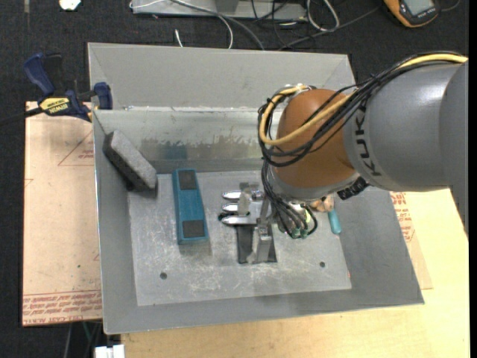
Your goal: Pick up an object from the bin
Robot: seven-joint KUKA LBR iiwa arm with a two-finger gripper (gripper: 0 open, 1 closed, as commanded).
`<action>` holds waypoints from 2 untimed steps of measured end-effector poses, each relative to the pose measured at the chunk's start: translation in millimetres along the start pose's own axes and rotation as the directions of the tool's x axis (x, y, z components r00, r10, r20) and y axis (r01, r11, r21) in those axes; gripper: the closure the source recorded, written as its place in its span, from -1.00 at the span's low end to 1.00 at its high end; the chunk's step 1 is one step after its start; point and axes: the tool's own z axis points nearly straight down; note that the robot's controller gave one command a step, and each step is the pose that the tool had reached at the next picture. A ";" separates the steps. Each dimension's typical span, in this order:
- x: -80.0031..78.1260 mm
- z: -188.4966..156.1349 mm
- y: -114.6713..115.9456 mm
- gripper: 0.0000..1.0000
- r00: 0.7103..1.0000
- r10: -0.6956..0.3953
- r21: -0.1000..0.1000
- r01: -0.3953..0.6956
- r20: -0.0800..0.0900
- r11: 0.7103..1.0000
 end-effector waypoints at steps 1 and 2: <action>-1.9 -4.0 -0.2 -1.00 1.000 0.001 0.000 -0.001 0.007 1.000; -23.8 8.1 -9.1 -1.00 0.998 -0.070 -0.002 0.070 0.011 0.998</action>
Offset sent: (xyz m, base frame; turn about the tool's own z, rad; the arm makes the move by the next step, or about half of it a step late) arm 0.0805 -0.0472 -0.0538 -0.2322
